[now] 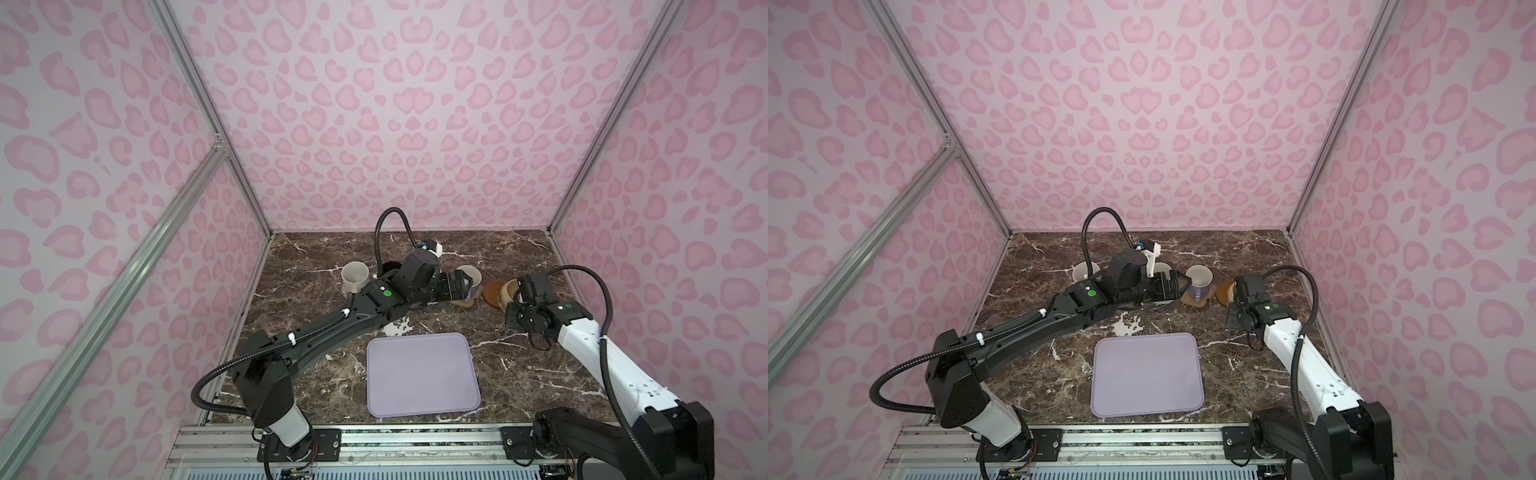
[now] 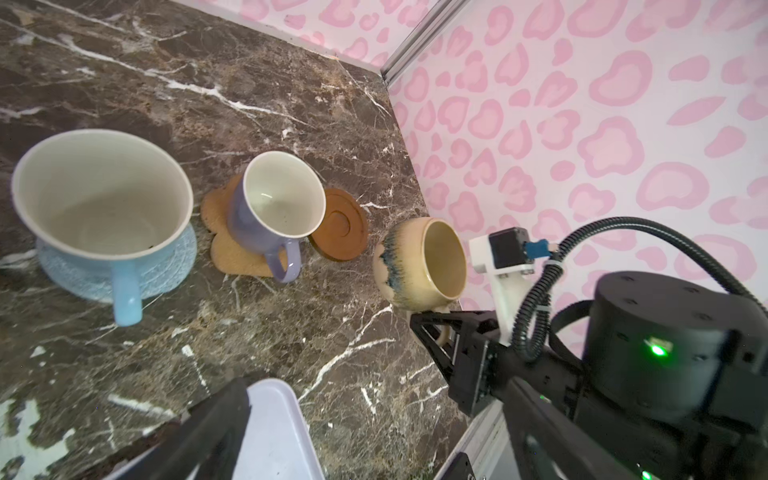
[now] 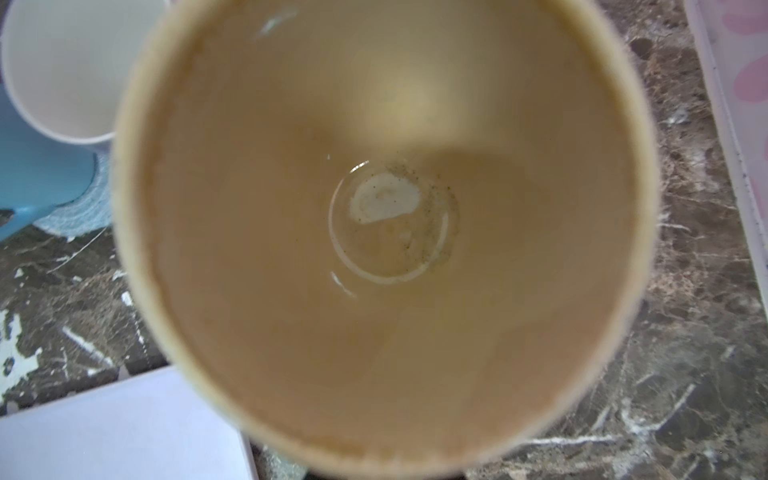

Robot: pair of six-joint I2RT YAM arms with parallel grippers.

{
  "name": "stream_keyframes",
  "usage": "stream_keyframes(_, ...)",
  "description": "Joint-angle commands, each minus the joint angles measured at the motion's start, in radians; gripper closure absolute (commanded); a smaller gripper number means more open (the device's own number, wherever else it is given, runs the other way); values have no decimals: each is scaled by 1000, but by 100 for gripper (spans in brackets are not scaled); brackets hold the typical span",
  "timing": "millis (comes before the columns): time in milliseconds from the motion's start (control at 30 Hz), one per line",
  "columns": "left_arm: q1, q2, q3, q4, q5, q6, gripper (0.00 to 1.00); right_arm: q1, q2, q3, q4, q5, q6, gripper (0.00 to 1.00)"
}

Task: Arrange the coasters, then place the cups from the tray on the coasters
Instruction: 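Lift the tan mug with the right gripper and carry it toward the round cork coaster, then lower the tan mug onto the round cork coaster with the right gripper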

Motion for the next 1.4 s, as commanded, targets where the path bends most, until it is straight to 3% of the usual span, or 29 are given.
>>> stream_keyframes(0,1,52,54,-36,10,28,3,-23,91,56,139,-15,-23,100)
stream_keyframes(167,1,130,135,-69,26,39,3,-51,275,157,166,-24,-69,100)
stream_keyframes(433,13,190,177,-66,44,30,3,-60,411,228,186,-16,-137,100)
stream_keyframes(1133,12,171,126,-28,32,4,3,-59,462,185,179,-6,-136,100)
stream_keyframes(1367,11,142,109,-26,20,9,3,-58,449,186,163,-6,-124,90)
